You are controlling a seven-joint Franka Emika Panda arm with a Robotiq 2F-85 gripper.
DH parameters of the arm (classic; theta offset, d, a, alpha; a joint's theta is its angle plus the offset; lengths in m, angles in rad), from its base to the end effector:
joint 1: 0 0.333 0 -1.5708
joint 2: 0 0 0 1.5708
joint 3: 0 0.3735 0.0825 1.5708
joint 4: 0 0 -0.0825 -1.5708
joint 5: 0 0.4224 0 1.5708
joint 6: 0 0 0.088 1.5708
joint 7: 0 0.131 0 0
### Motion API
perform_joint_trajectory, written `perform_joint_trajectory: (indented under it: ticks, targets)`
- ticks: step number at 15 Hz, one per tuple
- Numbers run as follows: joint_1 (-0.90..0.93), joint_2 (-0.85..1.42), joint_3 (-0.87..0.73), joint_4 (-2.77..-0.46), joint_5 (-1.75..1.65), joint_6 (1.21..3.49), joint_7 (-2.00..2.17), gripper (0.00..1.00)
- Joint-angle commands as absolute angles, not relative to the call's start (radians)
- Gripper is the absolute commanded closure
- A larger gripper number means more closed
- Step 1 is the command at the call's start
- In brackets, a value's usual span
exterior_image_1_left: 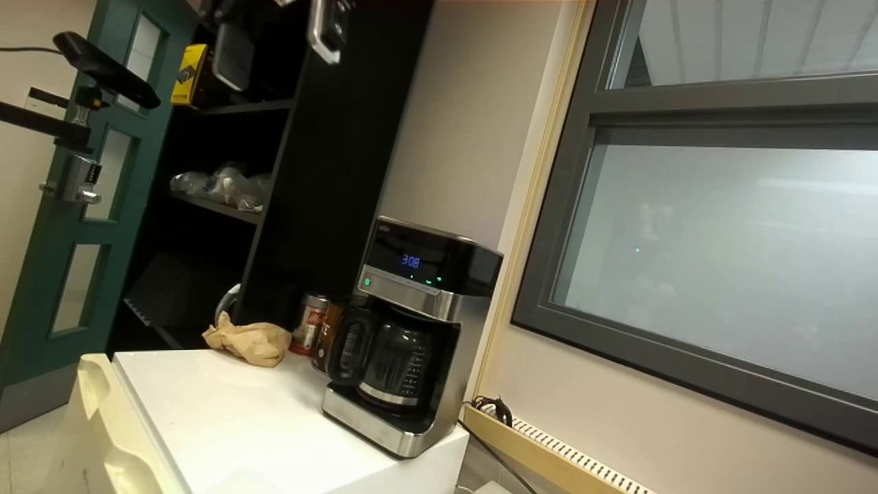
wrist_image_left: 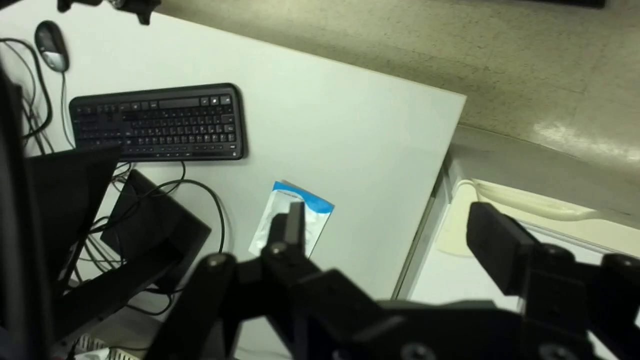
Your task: Flip the switch on the right side of the coffee maker
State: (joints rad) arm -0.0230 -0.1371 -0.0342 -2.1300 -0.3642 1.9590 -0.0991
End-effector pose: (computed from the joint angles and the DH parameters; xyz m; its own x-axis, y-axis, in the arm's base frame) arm 0.5330 -0.0624 0.4876 0.9813 0.1715 -0.0874 0.1905 -0.9303 0.3134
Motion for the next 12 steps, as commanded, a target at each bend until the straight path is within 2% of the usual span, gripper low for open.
perform_joint_trajectory:
  ticks: [1, 8, 12]
  targets:
    - [-0.026, 0.017, -0.02, -1.999, -0.475, 2.01, -0.101, 0.47]
    - [-0.015, 0.198, -0.033, -1.874, -0.64, 2.21, -0.075, 0.99]
    - [-0.011, 0.268, -0.036, -1.846, -0.659, 2.364, -0.081, 1.0]
